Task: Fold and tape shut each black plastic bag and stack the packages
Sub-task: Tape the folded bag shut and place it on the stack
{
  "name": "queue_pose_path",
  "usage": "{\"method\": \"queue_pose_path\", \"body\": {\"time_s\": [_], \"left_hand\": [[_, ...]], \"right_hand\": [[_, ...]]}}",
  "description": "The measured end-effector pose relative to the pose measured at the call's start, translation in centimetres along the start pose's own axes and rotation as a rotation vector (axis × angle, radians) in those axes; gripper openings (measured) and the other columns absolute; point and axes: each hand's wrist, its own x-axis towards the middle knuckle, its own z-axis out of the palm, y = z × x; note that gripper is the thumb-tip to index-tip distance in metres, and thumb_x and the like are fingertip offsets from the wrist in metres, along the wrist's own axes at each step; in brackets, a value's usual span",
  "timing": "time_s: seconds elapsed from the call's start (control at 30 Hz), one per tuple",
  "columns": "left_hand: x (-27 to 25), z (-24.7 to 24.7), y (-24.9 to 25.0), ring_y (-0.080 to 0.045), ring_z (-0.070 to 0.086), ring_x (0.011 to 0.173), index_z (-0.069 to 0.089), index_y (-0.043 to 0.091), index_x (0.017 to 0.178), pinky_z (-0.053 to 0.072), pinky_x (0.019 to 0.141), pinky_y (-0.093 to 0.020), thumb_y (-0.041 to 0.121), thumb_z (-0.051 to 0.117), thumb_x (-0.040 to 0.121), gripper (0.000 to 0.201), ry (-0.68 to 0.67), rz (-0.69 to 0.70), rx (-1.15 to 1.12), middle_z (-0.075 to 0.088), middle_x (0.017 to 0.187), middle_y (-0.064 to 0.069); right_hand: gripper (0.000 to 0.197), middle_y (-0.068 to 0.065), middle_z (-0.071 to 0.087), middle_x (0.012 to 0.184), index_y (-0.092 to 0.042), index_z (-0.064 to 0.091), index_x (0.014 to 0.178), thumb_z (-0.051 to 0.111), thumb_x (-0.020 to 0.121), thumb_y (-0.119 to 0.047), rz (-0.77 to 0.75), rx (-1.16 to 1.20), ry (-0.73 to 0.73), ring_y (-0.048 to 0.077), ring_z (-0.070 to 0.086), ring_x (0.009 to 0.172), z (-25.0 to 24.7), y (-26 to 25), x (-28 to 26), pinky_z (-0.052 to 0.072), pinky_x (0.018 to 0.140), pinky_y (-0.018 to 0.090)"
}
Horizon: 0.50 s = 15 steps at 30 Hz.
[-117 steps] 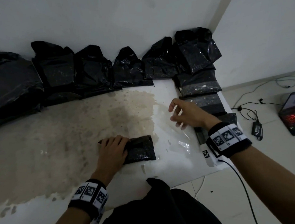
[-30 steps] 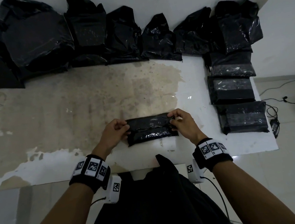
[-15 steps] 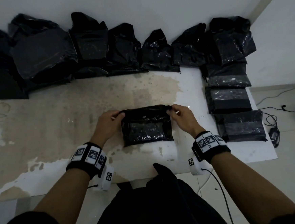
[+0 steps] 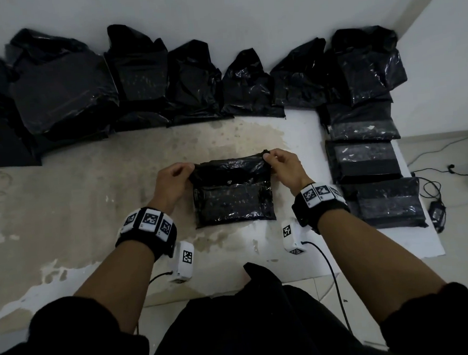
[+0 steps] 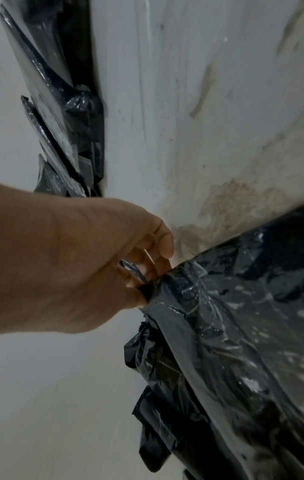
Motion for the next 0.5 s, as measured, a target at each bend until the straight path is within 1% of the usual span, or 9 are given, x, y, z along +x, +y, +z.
{"method": "queue_pose_path", "body": {"time_s": [0.07, 0.1, 0.17, 0.2, 0.27, 0.33, 0.4, 0.43, 0.5], "left_hand": [[0.7, 0.2, -0.3, -0.012, 0.064, 0.086, 0.075, 0.007, 0.101, 0.052, 0.082, -0.025, 0.016, 0.065, 0.096, 0.014, 0.018, -0.030, -0.032, 0.072, 0.092, -0.001], [1.0, 0.3, -0.4, -0.012, 0.064, 0.085, 0.075, 0.008, 0.099, 0.052, 0.082, -0.026, 0.016, 0.066, 0.096, 0.013, 0.025, -0.040, -0.030, 0.072, 0.090, 0.001], [1.6, 0.5, -0.6, -0.013, 0.064, 0.084, 0.075, 0.010, 0.096, 0.051, 0.078, -0.024, 0.017, 0.066, 0.096, 0.011, 0.035, -0.052, -0.012, 0.071, 0.087, 0.003], [1.8, 0.5, -0.7, -0.013, 0.063, 0.084, 0.075, 0.011, 0.094, 0.051, 0.077, -0.023, 0.017, 0.066, 0.096, 0.011, 0.036, -0.057, -0.005, 0.071, 0.086, 0.003], [2.1, 0.4, -0.7, -0.012, 0.063, 0.083, 0.074, 0.012, 0.092, 0.052, 0.075, -0.021, 0.017, 0.066, 0.096, 0.011, 0.039, -0.059, 0.013, 0.070, 0.086, 0.004], [2.1, 0.3, -0.3, -0.009, 0.062, 0.081, 0.074, 0.012, 0.093, 0.051, 0.071, -0.015, 0.018, 0.066, 0.096, 0.011, 0.045, -0.054, 0.022, 0.070, 0.085, 0.005], [2.0, 0.1, 0.3, -0.005, 0.061, 0.079, 0.074, 0.013, 0.094, 0.048, 0.068, -0.011, 0.019, 0.066, 0.096, 0.010, 0.057, -0.046, 0.016, 0.070, 0.084, 0.009], [1.8, -0.1, 0.8, -0.002, 0.060, 0.076, 0.074, 0.015, 0.094, 0.047, 0.066, -0.009, 0.018, 0.066, 0.097, 0.010, 0.054, -0.039, 0.005, 0.070, 0.080, 0.012], [1.1, -0.7, 1.9, 0.002, 0.056, 0.060, 0.073, 0.019, 0.090, 0.044, 0.056, -0.011, 0.020, 0.064, 0.098, 0.013, 0.026, -0.026, -0.021, 0.065, 0.066, 0.018]], "right_hand": [[0.027, -0.001, 0.067, 0.077, -0.025, 0.068, 0.070, 0.067, 0.097, -0.022, 0.008, -0.017, 0.015, 0.017, 0.059, 0.078, 0.0, 0.6, 0.7, 0.049, 0.081, 0.038], [0.026, -0.002, 0.069, 0.078, -0.027, 0.070, 0.069, 0.069, 0.094, -0.027, 0.020, -0.027, 0.022, 0.017, 0.060, 0.080, 0.1, 1.0, 1.0, 0.051, 0.085, 0.042], [0.021, -0.003, 0.072, 0.080, -0.031, 0.075, 0.069, 0.070, 0.084, -0.045, 0.041, -0.026, 0.017, 0.019, 0.063, 0.083, 0.2, 1.6, 1.7, 0.053, 0.092, 0.049], [0.021, -0.002, 0.074, 0.081, -0.033, 0.076, 0.071, 0.070, 0.078, -0.052, 0.048, -0.019, 0.015, 0.019, 0.065, 0.084, 0.2, 1.9, 2.0, 0.054, 0.094, 0.051], [0.026, 0.002, 0.076, 0.083, -0.034, 0.077, 0.074, 0.068, 0.072, -0.059, 0.060, -0.006, 0.011, 0.021, 0.067, 0.084, 0.3, 2.2, 2.5, 0.054, 0.095, 0.053], [0.029, 0.004, 0.077, 0.085, -0.032, 0.078, 0.076, 0.068, 0.073, -0.058, 0.050, -0.011, 0.019, 0.023, 0.068, 0.085, 0.5, 1.5, 2.3, 0.054, 0.095, 0.053], [0.030, -0.001, 0.074, 0.079, -0.025, 0.077, 0.077, 0.068, 0.080, -0.053, 0.020, -0.024, 0.045, 0.024, 0.065, 0.080, 0.6, 0.6, 1.7, 0.054, 0.089, 0.050], [0.028, -0.006, 0.070, 0.073, -0.022, 0.076, 0.076, 0.069, 0.085, -0.047, 0.001, -0.026, 0.061, 0.019, 0.061, 0.075, 0.6, -0.2, 1.2, 0.052, 0.083, 0.048], [0.022, -0.011, 0.061, 0.067, -0.017, 0.075, 0.081, 0.068, 0.095, -0.032, -0.042, -0.009, 0.080, 0.008, 0.052, 0.068, 0.4, -1.5, 0.3, 0.047, 0.072, 0.039]]}}
